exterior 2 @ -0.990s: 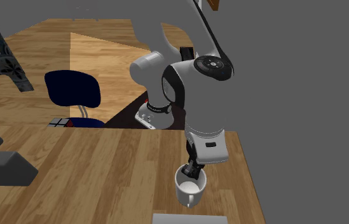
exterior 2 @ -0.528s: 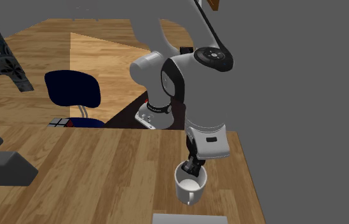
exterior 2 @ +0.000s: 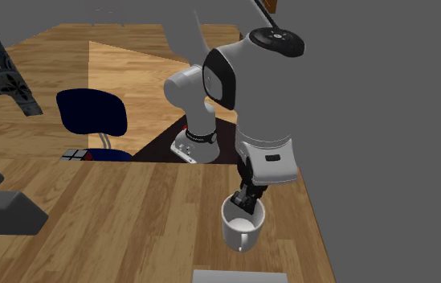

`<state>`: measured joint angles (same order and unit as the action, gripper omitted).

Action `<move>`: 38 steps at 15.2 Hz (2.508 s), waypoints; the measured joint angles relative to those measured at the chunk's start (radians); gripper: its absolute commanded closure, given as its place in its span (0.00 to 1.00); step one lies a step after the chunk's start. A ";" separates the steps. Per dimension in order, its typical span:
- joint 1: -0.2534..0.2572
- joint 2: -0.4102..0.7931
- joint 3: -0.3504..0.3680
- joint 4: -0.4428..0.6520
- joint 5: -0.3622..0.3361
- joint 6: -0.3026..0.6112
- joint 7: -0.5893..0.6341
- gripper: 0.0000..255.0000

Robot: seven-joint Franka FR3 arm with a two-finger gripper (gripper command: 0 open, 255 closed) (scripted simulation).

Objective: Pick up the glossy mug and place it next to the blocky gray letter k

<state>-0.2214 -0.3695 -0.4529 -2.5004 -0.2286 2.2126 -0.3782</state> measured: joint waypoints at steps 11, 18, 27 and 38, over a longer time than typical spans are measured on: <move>0.001 -0.058 0.028 0.105 0.005 -0.162 0.001 1.00; 0.002 -0.082 0.044 0.180 0.011 -0.261 -0.001 1.00; 0.007 -0.094 0.061 0.291 0.021 -0.383 -0.006 1.00; 0.015 -0.082 0.076 0.448 0.037 -0.528 -0.017 1.00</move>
<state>-0.2060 -0.4513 -0.3765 -2.0524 -0.1920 1.6841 -0.3949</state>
